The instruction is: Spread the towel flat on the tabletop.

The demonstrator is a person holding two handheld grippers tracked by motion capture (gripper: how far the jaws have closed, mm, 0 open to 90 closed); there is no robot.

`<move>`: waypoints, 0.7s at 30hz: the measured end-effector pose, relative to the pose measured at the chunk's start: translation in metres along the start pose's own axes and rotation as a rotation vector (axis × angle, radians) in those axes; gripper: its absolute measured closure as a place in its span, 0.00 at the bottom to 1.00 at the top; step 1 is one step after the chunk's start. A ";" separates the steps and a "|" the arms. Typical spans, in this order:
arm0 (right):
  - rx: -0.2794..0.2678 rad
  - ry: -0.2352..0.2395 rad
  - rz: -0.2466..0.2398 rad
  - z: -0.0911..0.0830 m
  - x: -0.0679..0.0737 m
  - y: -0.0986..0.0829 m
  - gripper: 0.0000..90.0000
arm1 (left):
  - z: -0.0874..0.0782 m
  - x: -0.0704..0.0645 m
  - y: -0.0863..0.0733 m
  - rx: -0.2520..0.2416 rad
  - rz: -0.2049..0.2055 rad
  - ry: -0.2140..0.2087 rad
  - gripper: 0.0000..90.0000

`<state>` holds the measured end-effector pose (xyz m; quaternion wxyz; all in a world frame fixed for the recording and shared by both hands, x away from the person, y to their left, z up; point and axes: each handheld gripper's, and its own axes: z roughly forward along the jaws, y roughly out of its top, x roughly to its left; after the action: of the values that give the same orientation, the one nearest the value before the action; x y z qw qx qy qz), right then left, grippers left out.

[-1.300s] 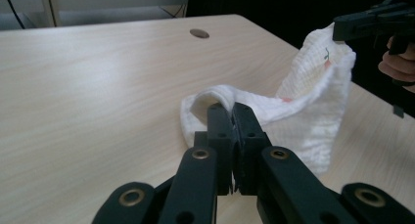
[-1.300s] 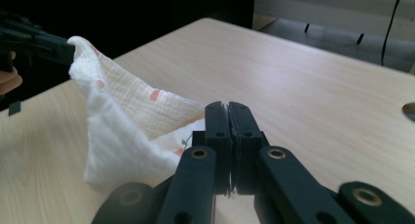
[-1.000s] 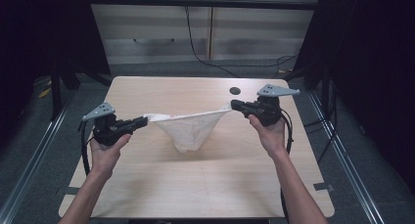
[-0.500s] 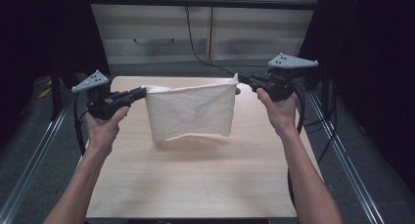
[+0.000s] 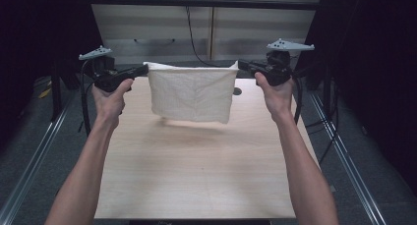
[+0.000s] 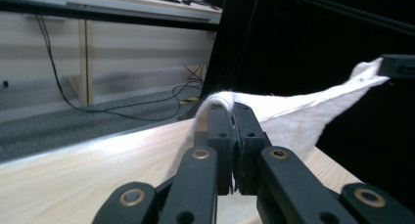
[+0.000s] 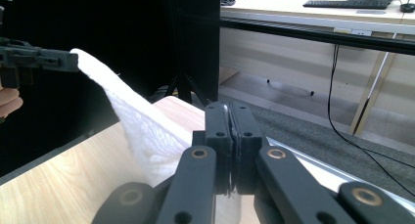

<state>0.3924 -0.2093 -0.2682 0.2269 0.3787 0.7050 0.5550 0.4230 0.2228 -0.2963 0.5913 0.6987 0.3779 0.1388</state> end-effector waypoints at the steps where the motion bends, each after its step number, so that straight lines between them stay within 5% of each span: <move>1: 0.000 0.001 0.001 -0.001 -0.001 -0.003 0.98 | -0.001 -0.002 -0.004 0.009 0.017 -0.002 0.98; 5: 0.006 0.028 0.037 -0.005 -0.005 -0.024 0.98 | -0.002 -0.006 -0.032 0.053 0.050 -0.025 0.98; 11: 0.072 0.045 0.055 -0.006 -0.002 -0.068 0.98 | -0.004 -0.004 -0.075 0.087 -0.003 -0.064 0.98; 21: 0.082 0.079 0.089 -0.019 0.007 -0.112 0.98 | -0.016 -0.014 -0.113 0.118 -0.015 -0.111 0.98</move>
<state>0.3425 -0.2264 -0.3690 0.1581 0.3964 0.7180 0.5498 0.3620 0.2259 -0.3936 0.5703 0.7361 0.3572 0.0729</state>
